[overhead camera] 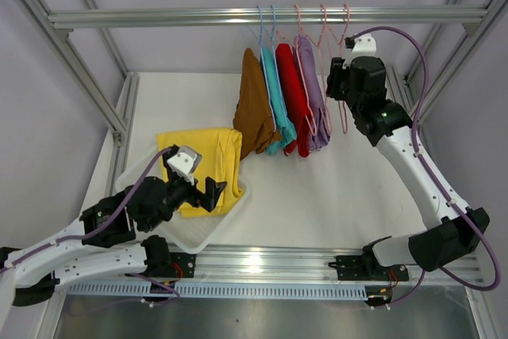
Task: Remove the trousers from the hanger
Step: Place the hanger at the clothesline.
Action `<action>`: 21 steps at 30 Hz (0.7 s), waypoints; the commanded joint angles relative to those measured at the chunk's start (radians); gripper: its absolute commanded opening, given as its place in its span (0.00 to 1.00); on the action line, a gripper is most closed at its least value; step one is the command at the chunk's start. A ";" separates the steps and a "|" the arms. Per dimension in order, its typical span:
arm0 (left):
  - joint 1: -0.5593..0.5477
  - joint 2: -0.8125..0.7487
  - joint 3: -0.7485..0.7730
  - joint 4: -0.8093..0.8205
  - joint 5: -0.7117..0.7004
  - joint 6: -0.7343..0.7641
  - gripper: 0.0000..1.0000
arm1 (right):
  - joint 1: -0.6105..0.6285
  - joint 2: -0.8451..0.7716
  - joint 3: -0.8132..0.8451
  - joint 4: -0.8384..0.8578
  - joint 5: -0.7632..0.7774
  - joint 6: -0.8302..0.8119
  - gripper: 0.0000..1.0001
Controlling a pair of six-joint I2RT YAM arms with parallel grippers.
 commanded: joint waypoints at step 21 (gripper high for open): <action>0.174 0.070 0.058 -0.008 0.015 -0.169 0.99 | -0.016 -0.421 -0.199 -0.020 0.053 0.012 0.86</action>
